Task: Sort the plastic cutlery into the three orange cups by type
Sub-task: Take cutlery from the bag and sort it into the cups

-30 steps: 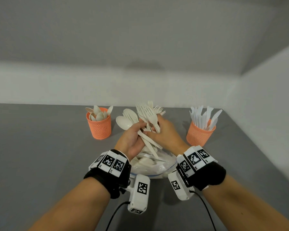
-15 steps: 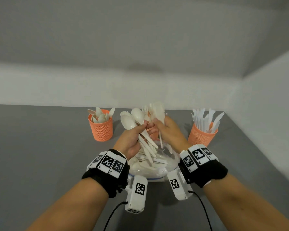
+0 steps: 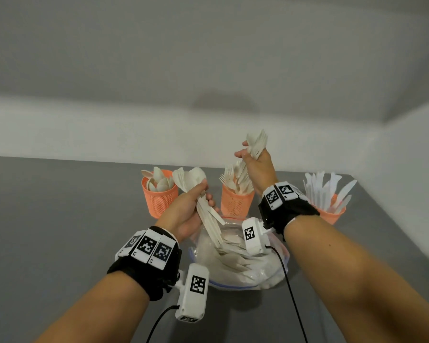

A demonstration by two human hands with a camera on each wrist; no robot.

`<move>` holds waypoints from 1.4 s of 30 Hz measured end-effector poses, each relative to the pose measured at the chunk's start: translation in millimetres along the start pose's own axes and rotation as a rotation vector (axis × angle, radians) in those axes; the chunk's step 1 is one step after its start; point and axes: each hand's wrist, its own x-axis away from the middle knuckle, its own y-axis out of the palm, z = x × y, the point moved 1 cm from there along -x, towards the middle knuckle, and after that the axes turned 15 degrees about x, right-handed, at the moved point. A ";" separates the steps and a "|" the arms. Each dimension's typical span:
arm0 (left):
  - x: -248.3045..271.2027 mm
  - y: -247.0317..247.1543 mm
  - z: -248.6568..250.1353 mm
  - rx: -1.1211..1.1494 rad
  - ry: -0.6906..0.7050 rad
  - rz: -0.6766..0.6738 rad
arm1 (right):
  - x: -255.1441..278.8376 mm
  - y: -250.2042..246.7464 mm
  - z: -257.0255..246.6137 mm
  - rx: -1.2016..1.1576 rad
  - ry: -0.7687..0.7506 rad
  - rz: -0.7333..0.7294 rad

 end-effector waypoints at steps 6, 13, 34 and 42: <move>-10.6 -7.7 17.0 0.028 -0.026 -0.018 | -11.2 12.7 21.3 0.270 -0.048 -0.001; -16.3 -2.7 20.4 0.036 0.018 -0.082 | -13.6 22.0 38.2 1.168 -0.067 -0.195; -7.5 20.3 -5.2 -0.589 0.232 -0.122 | 37.9 23.7 -66.8 0.747 -0.234 -0.415; -2.9 20.3 -9.4 -0.731 0.358 -0.101 | 44.3 16.7 -71.3 0.588 -0.125 -0.340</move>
